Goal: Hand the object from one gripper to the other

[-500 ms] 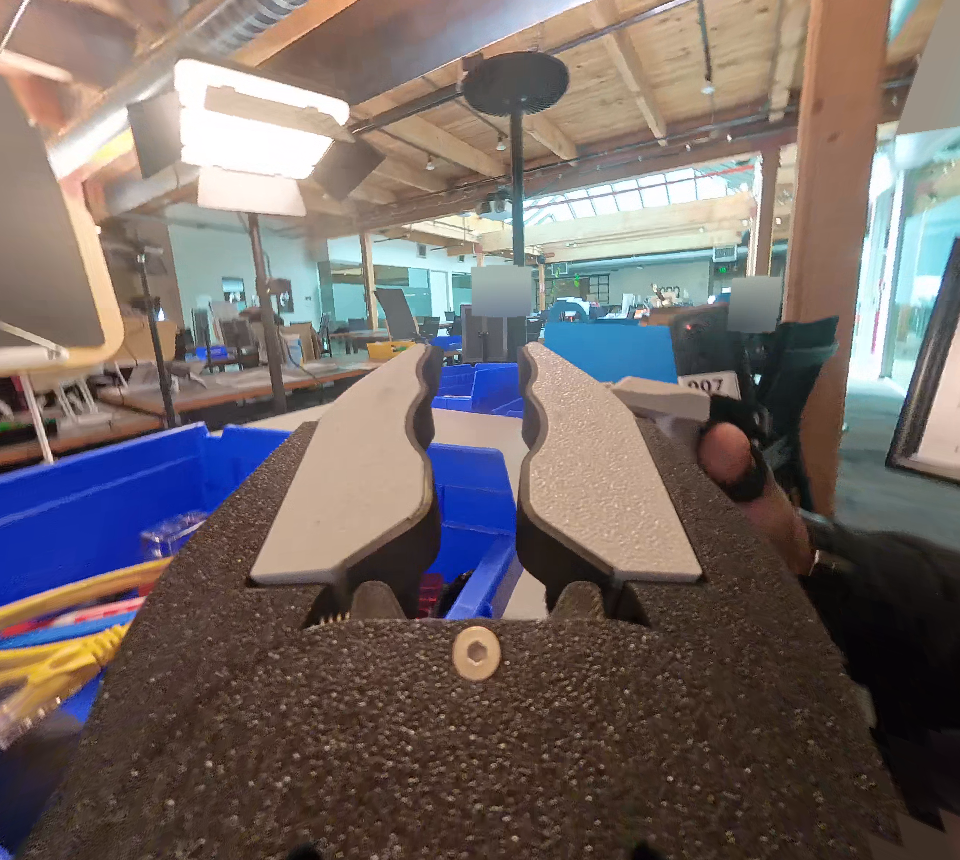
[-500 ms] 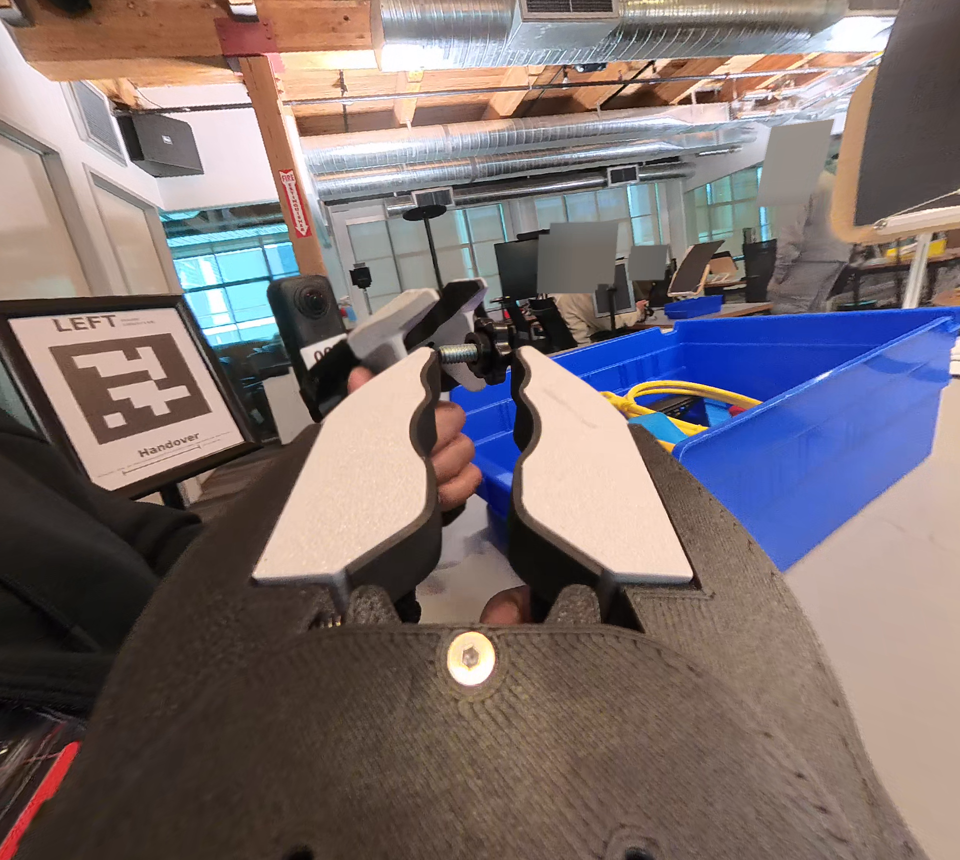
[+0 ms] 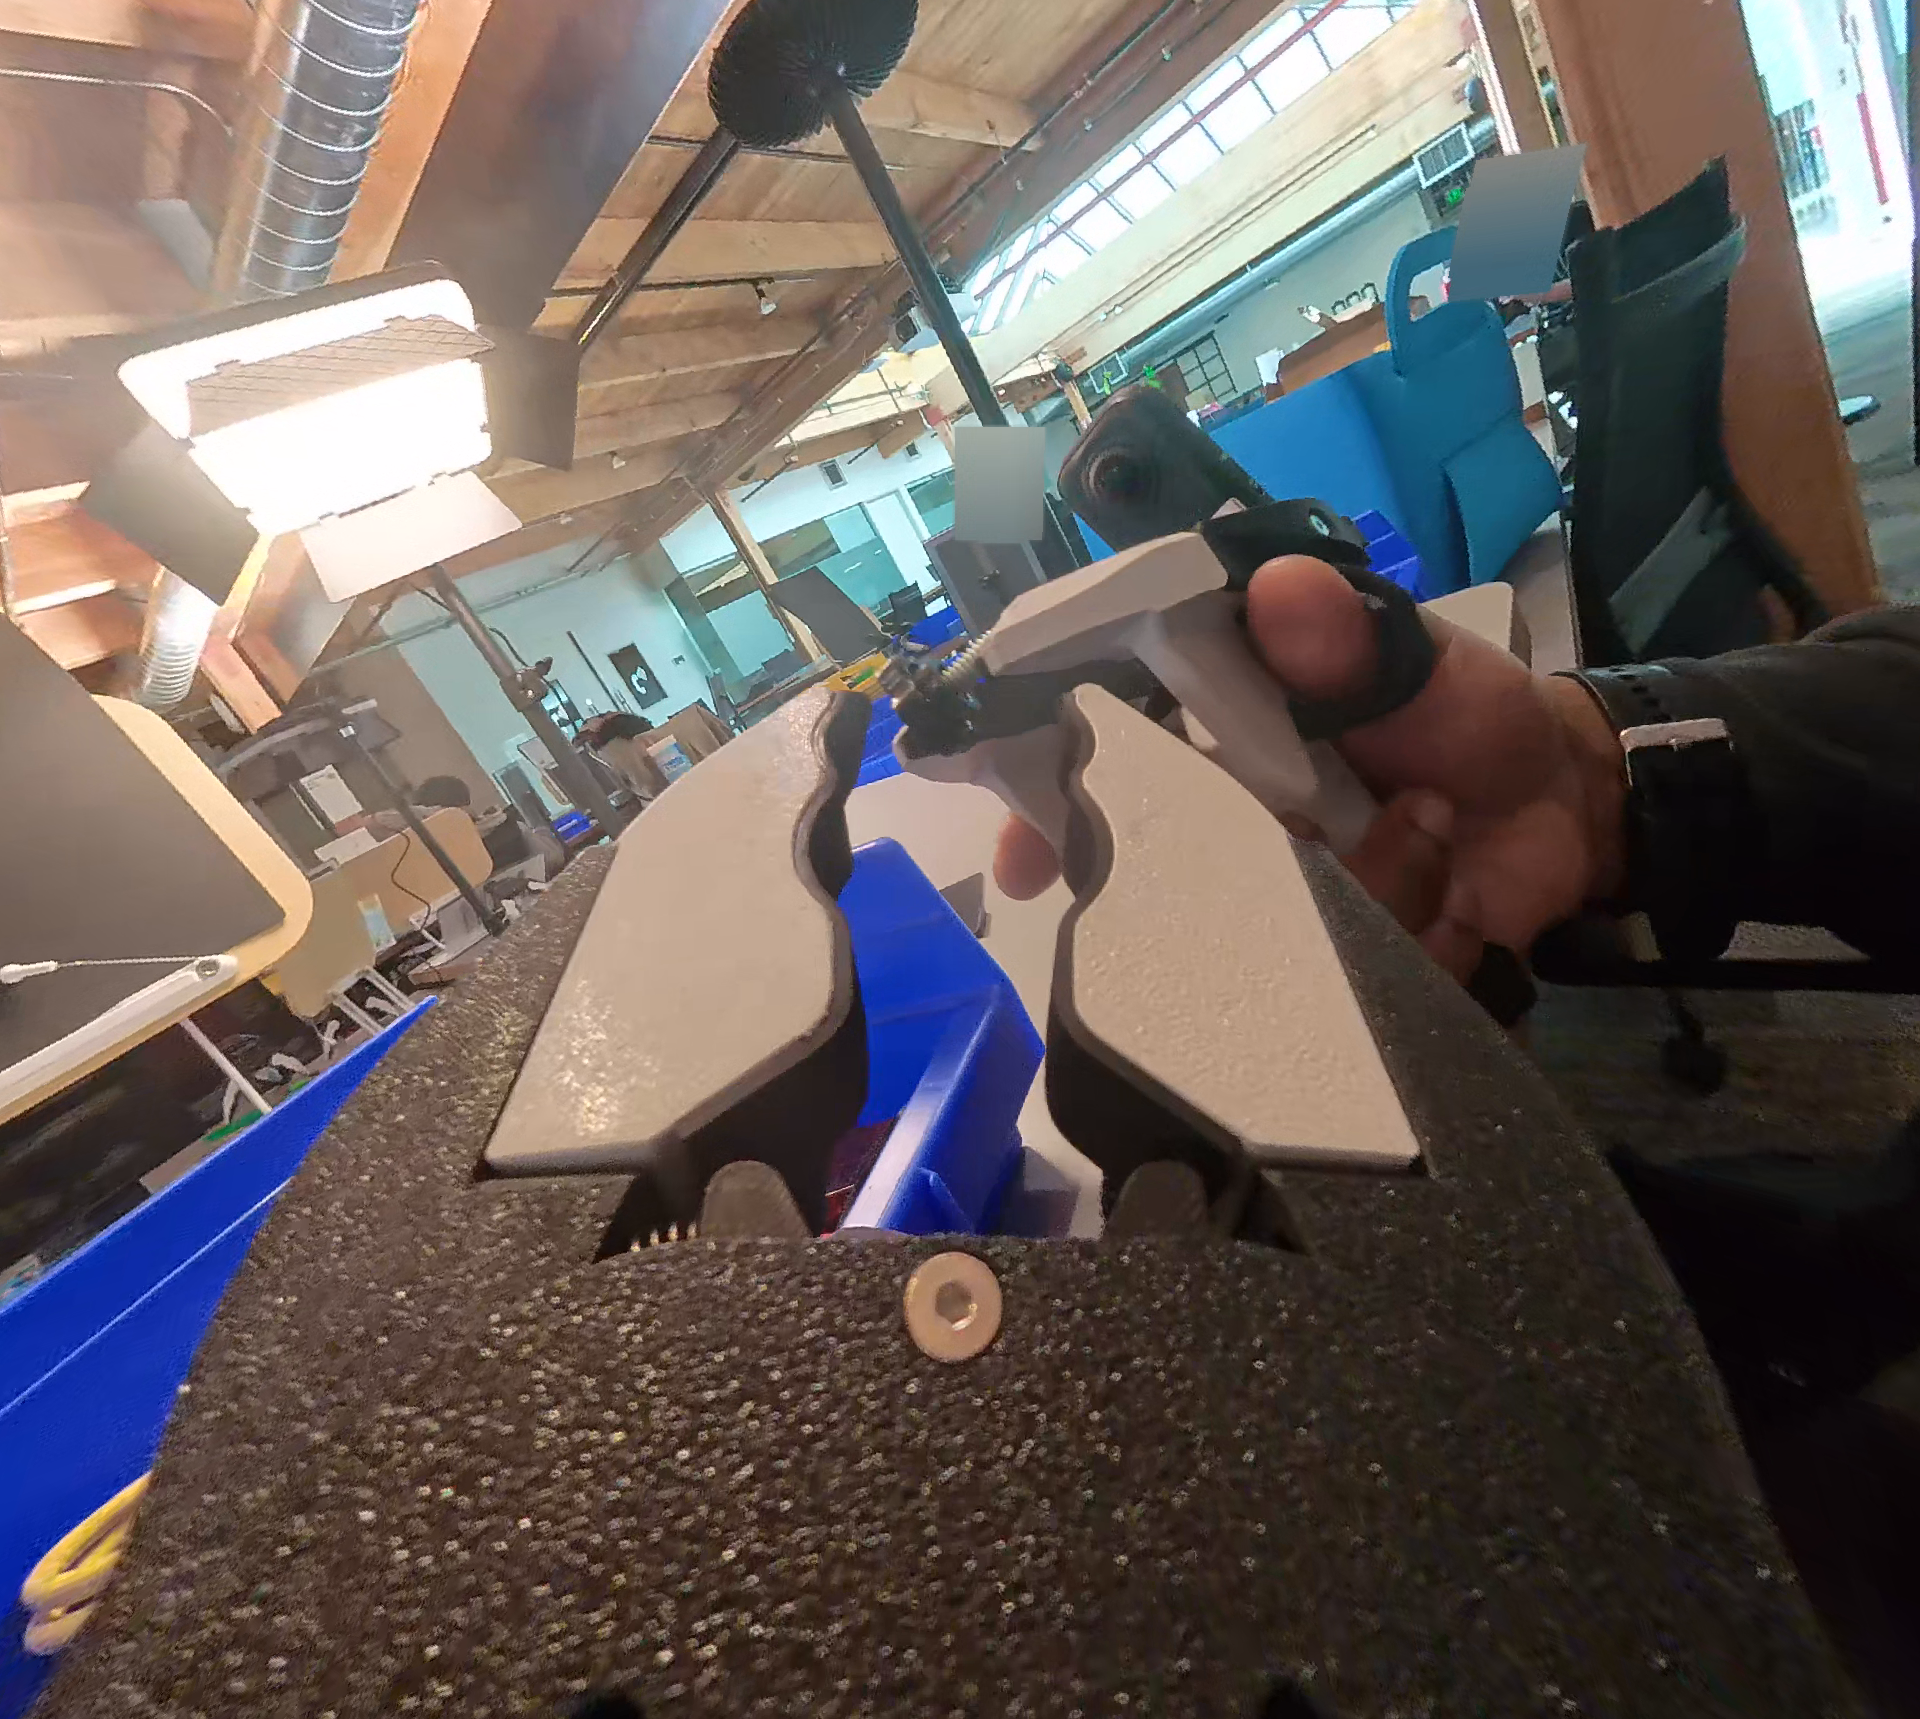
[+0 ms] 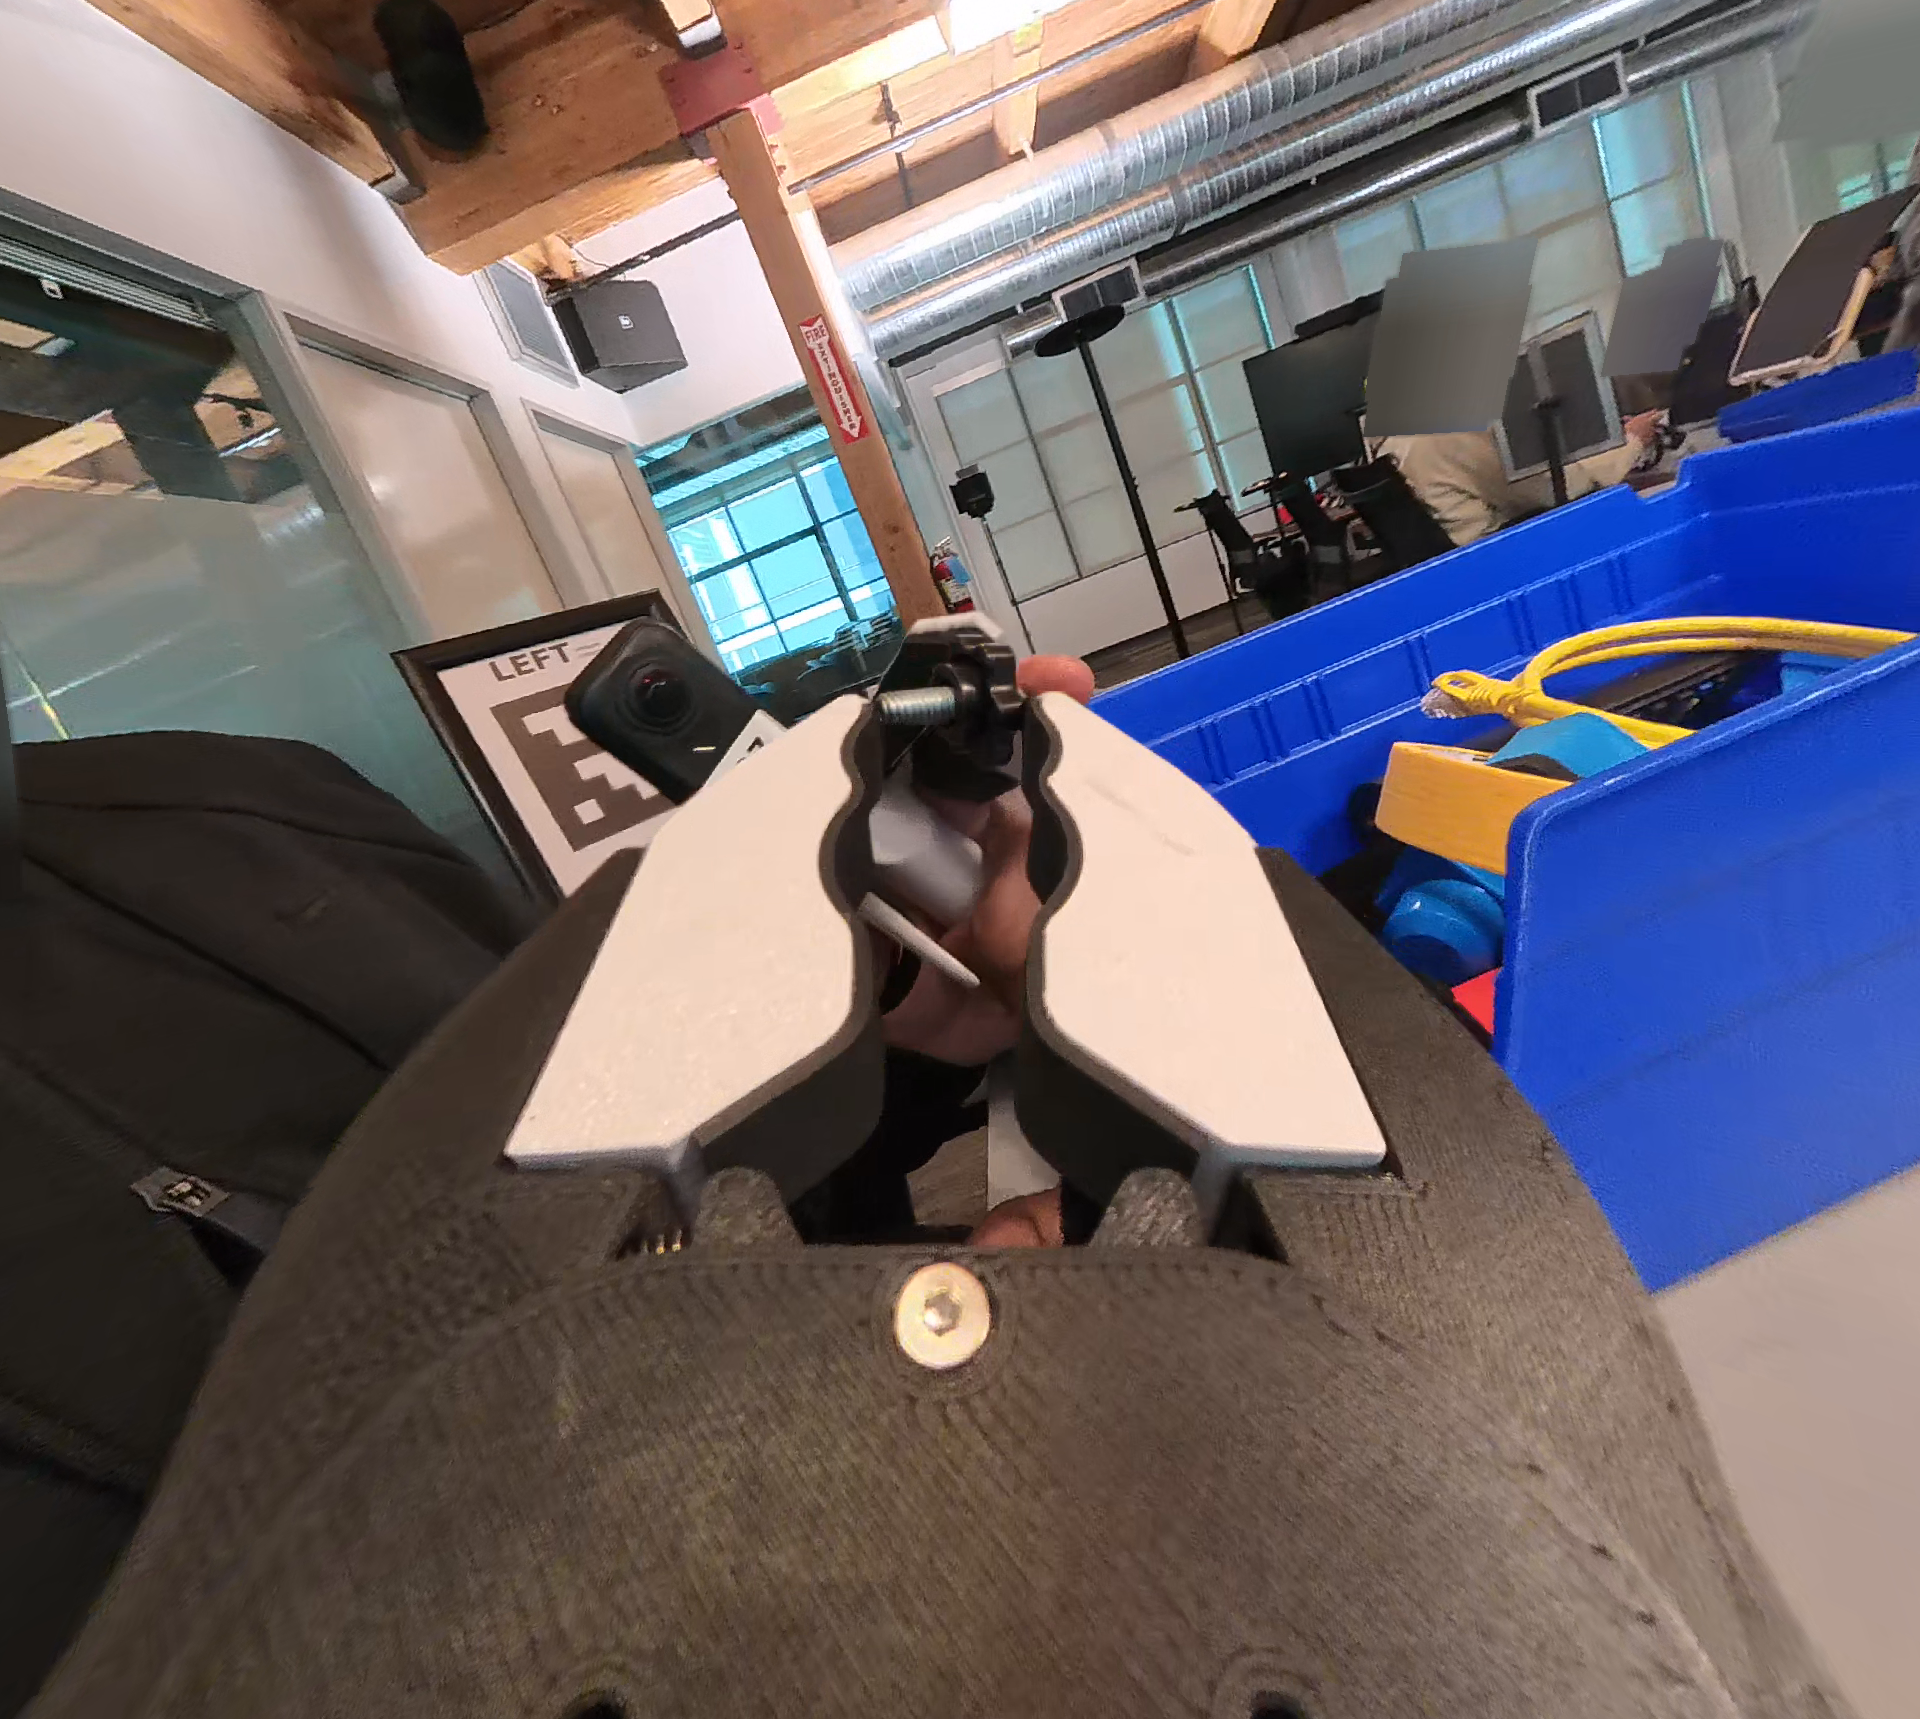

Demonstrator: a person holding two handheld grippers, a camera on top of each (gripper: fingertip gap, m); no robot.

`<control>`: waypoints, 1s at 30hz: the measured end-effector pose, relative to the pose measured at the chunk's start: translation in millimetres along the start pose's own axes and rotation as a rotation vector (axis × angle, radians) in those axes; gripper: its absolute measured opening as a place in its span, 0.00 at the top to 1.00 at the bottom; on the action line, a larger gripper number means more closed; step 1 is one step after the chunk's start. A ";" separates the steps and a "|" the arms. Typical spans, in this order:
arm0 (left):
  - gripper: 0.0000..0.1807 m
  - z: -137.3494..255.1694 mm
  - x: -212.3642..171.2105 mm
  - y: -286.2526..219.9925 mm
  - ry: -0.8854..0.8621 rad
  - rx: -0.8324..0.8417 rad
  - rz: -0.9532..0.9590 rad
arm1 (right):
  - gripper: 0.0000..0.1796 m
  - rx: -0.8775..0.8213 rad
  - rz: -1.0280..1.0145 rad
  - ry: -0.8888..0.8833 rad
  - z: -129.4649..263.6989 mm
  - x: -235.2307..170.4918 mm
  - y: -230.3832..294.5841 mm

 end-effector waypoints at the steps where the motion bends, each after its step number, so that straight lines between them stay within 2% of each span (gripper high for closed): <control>1: 0.79 0.5 0.0 1.6 -0.003 0.001 0.013 | 0.86 0.001 -0.006 0.001 0.0 -0.1 -0.4; 7: 0.78 0.9 -0.5 5.8 -0.007 0.018 0.042 | 0.86 0.007 -0.003 0.012 -1.7 -0.8 0.3; 14: 0.80 -2.6 -3.9 -1.3 0.030 0.050 -0.088 | 0.86 0.049 -0.043 0.043 -4.7 -2.8 1.1; 18: 0.87 -2.0 -3.9 -2.9 0.033 0.063 -0.113 | 0.86 0.051 -0.043 0.048 -5.4 -3.1 1.4; 20: 0.91 -1.2 -3.8 -1.7 0.042 0.057 -0.093 | 0.86 0.045 -0.045 0.052 -5.8 -3.4 1.2; 25: 0.91 0.8 -3.6 3.7 0.061 0.021 0.009 | 0.86 0.024 -0.025 0.063 -7.2 -3.7 2.4; 30: 0.92 9.4 0.5 17.2 -0.014 -0.011 0.203 | 0.83 -0.110 0.153 -0.046 8.2 8.0 5.3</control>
Point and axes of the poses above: each gripper's, where its closed fingertips meet, z back along the fingers, x out of its top, y = z × x across the jaws, the point moved 9 cm from there along z, back along the fingers, and after that the axes turned 10 degrees about z, right-handed, at the moved point
